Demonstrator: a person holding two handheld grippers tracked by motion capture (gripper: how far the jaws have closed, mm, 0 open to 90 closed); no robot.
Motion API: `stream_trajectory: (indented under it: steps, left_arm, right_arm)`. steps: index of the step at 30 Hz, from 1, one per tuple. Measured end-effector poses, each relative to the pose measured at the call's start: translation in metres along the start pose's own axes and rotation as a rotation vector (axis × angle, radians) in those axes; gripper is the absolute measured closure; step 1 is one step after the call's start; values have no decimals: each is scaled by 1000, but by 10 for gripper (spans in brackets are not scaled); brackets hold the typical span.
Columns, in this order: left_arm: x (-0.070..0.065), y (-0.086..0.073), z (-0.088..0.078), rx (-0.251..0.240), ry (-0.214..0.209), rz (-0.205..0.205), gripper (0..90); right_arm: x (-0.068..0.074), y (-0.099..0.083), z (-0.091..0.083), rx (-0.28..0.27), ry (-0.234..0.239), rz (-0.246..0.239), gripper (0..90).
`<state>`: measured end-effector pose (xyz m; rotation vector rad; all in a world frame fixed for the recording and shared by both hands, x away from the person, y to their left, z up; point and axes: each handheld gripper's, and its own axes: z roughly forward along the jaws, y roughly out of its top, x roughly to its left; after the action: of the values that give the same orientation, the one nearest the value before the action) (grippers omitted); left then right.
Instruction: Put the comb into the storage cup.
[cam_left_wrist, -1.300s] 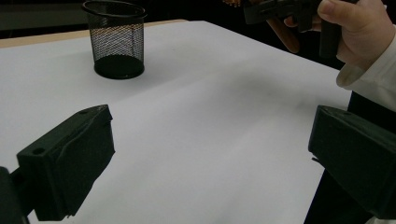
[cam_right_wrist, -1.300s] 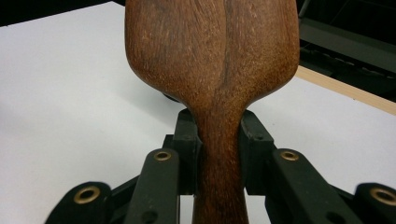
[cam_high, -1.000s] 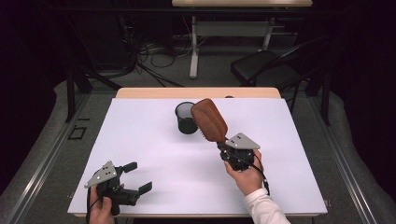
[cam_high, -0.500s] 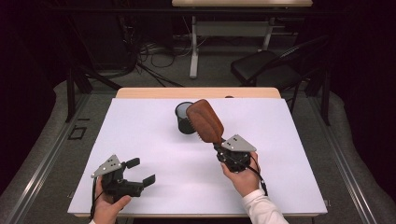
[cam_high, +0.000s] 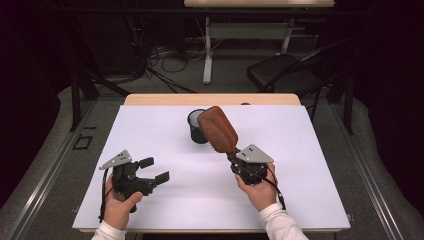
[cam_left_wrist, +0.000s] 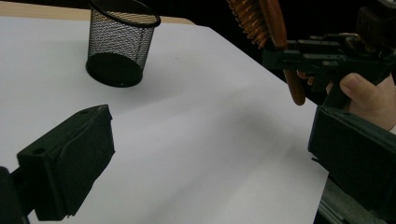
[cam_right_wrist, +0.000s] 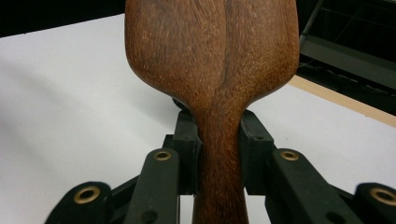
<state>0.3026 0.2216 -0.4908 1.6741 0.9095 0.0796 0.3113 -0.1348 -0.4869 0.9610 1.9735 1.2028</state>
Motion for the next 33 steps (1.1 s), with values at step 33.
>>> stream_trajectory:
  steps: [33]
  left_arm:
    - [-12,61,42,-2,-73,-28,6]
  right_arm:
    - [3,3,-7,-31,-1,-1,721]
